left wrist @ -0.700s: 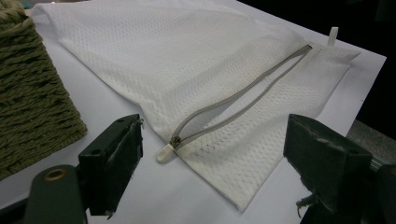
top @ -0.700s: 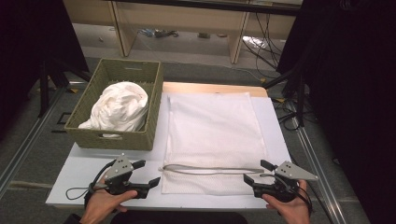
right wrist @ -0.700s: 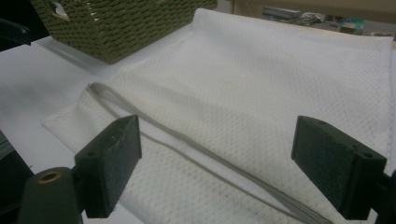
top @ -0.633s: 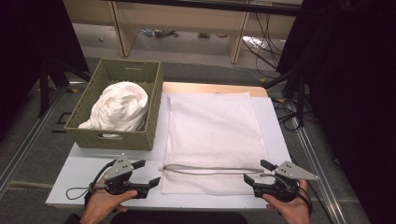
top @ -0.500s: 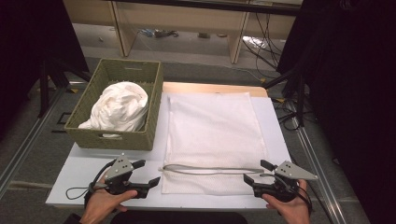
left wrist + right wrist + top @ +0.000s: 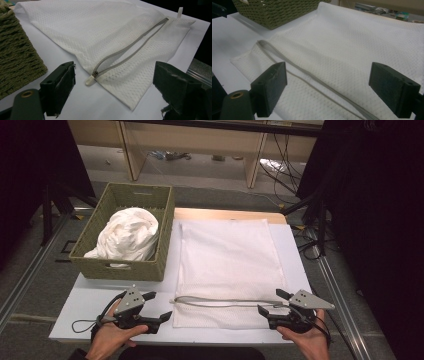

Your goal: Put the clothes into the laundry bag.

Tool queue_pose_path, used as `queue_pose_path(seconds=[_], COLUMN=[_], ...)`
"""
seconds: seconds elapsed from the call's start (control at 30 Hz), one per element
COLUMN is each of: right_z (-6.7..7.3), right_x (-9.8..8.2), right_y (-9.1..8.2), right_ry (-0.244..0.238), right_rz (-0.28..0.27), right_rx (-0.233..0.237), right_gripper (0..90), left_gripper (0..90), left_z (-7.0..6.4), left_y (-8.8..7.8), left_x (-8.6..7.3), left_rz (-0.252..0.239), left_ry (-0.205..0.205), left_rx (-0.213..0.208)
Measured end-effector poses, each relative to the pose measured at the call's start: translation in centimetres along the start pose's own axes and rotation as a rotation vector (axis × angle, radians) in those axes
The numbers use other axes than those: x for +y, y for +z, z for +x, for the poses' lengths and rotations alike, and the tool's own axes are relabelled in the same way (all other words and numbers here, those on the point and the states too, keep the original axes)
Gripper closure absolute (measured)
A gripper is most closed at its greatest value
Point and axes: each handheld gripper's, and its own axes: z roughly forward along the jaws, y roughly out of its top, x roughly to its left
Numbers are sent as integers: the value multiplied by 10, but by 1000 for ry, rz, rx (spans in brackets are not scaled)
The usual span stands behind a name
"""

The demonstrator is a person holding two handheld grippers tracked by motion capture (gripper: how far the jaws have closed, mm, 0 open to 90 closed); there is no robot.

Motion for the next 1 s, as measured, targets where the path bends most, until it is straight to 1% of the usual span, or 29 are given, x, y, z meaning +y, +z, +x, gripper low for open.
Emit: queue_pose_path(seconds=[0.03,0.07,0.1,0.13,0.17,0.2,0.23,0.27,0.3,0.33,0.37,0.4,0.43,0.5,0.53,0.6,0.63,0.67,0.7,0.73,0.77,0.87,0.9,0.93,0.97,1.0], right_z=[-1,-1,-3,-5,-6,-8,-9,-9,-10,-11,-11,-14,-13,-16,-15,-16,-15,-15,-15,-15,-12,-11,-10,-9,-9,-8], right_x=[1,2,3,5,5,6,7,7,8,10,10,12,12,14,15,16,17,17,17,17,16,15,14,14,13,13], right_y=[3,5,7,12,14,18,20,20,24,30,33,38,42,52,57,68,74,79,85,89,93,105,108,111,115,118], right_ry=[-10,2,-16,-24,-24,-39,-39,-39,-46,-59,-72,-102,-93,-124,-122,-148,-162,-187,-201,-226,-222,-280,-275,-283,-307,-321], right_rz=[5,7,9,13,24,16,36,36,48,66,73,81,90,119,130,166,183,200,236,243,267,296,318,323,335,346], right_rx=[-8,-3,-2,-5,-5,-2,2,2,-5,2,4,7,17,51,44,69,77,81,99,111,122,135,141,132,147,144], right_gripper=[161,161,161,161,162,162,165,165,168,177,189,200,213,226,228,253,272,299,341,371,381,434,442,451,458,467], left_gripper=[177,177,177,177,177,177,177,178,178,178,180,180,180,180,180,180,180,180,180,180,180,182,183,185,191,195], left_z=[0,0,0,2,2,2,3,3,3,3,4,4,4,5,5,6,6,6,7,8,8,8,8,7,7,7], left_y=[0,0,0,-1,0,0,0,0,0,0,1,1,1,0,0,0,0,0,0,0,0,0,0,0,0,1], left_x=[0,0,0,0,0,-1,-1,-1,-1,-1,-1,-1,-1,-1,-1,-1,-2,-2,-2,-2,-2,-2,-2,-2,-2,-2], left_rz=[2,0,0,12,13,14,17,17,16,21,23,28,29,28,27,27,28,28,30,31,33,39,40,40,43,45], left_ry=[-3,-10,-10,5,-3,-7,-5,-5,-10,-7,-8,-5,-5,-5,-7,-9,-13,-13,-11,-11,-9,-3,-3,-2,1,2], left_rx=[1,10,10,18,23,23,16,16,20,28,26,28,29,31,31,32,35,35,34,35,36,43,42,46,51,52])
